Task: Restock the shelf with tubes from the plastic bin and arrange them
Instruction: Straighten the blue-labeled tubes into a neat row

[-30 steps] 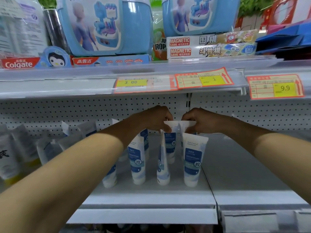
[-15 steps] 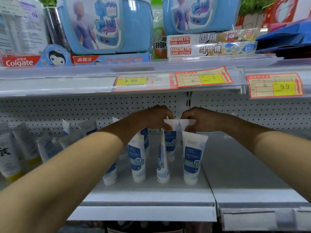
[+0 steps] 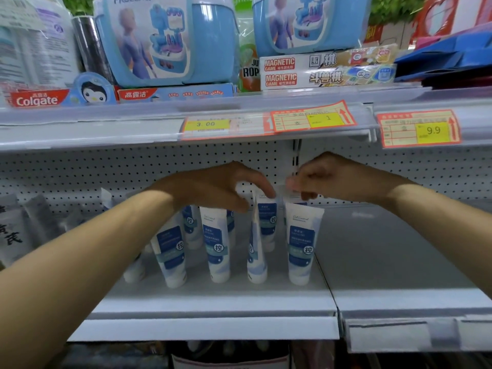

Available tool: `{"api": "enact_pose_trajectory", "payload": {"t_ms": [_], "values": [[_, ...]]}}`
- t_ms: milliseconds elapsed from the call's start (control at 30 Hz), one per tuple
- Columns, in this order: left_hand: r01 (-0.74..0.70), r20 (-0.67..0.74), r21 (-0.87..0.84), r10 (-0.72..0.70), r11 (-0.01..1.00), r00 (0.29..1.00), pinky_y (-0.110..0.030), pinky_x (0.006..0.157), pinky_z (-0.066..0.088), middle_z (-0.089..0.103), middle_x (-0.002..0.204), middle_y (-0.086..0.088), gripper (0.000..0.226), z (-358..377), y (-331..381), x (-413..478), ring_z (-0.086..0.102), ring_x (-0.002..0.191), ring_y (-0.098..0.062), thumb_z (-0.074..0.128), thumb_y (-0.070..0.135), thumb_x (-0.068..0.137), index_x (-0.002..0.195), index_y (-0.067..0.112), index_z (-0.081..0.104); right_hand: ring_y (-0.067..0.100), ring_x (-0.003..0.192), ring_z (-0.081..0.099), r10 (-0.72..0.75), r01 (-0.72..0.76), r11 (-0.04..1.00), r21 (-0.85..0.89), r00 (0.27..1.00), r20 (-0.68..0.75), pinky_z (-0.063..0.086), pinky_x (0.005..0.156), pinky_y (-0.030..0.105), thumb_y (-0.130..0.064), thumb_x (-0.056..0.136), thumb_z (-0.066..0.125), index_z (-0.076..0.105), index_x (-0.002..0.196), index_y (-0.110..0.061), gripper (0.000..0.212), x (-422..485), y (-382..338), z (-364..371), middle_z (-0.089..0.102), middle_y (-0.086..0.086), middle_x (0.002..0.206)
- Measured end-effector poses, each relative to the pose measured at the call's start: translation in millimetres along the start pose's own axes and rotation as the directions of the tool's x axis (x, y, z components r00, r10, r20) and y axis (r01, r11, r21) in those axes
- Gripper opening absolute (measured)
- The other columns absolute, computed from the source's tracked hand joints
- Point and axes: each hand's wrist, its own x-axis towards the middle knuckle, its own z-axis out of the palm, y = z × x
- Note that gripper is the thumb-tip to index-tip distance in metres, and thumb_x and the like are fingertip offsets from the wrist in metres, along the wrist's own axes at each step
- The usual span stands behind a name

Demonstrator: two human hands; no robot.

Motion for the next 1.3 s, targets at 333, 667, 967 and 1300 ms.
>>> {"api": "enact_pose_trajectory", "payload": {"t_ms": [333, 667, 967, 1300], "values": [[0.053, -0.097, 0.408, -0.015, 0.912, 0.995, -0.028, 0.08, 0.043, 0.054, 0.095, 0.017, 0.028, 33, -2, 26, 0.046, 0.089, -0.007, 0.071, 0.04, 0.081, 0.107, 0.028, 0.068, -0.004, 0.052, 0.062, 0.152, -0.134, 0.984, -0.118, 0.975, 0.161, 0.045, 0.048, 0.012, -0.019, 0.08, 0.076, 0.063, 0.081, -0.026, 0.015, -12, 10, 29, 0.067, -0.012, 0.076], [0.06, -0.091, 0.169, -0.045, 0.984, 0.995, -0.022, 0.052, 0.041, 0.062, 0.059, 0.002, 0.026, 35, 2, 33, 0.052, 0.049, -0.005, 0.074, 0.03, 0.08, 0.061, 0.023, 0.059, 0.014, 0.07, 0.071, 0.13, -0.113, 0.987, -0.11, 0.979, 0.155, 0.061, 0.066, 0.033, -0.019, 0.074, 0.08, 0.07, 0.083, -0.021, 0.014, -1, 22, 26, 0.073, -0.005, 0.081], [0.086, -0.099, 0.049, -0.08, 0.995, 0.992, -0.028, 0.063, 0.057, 0.071, 0.076, -0.005, 0.015, 38, 2, 34, 0.068, 0.065, -0.014, 0.075, 0.026, 0.082, 0.08, 0.012, 0.07, 0.015, 0.071, 0.071, 0.116, -0.101, 0.99, -0.102, 0.982, 0.151, 0.061, 0.066, 0.034, -0.019, 0.074, 0.08, 0.069, 0.084, -0.022, 0.015, -1, 25, 27, 0.073, -0.004, 0.083], [0.095, -0.103, 0.105, -0.084, 0.99, 0.991, -0.021, 0.065, 0.05, 0.07, 0.082, 0.007, 0.02, 35, 7, 31, 0.064, 0.072, -0.004, 0.073, 0.037, 0.081, 0.094, 0.022, 0.069, 0.005, 0.074, 0.068, 0.044, -0.032, 0.995, -0.096, 0.992, 0.122, 0.055, 0.067, 0.027, -0.029, 0.073, 0.081, 0.068, 0.081, -0.026, 0.016, -1, 23, 20, 0.072, -0.011, 0.08]]}}
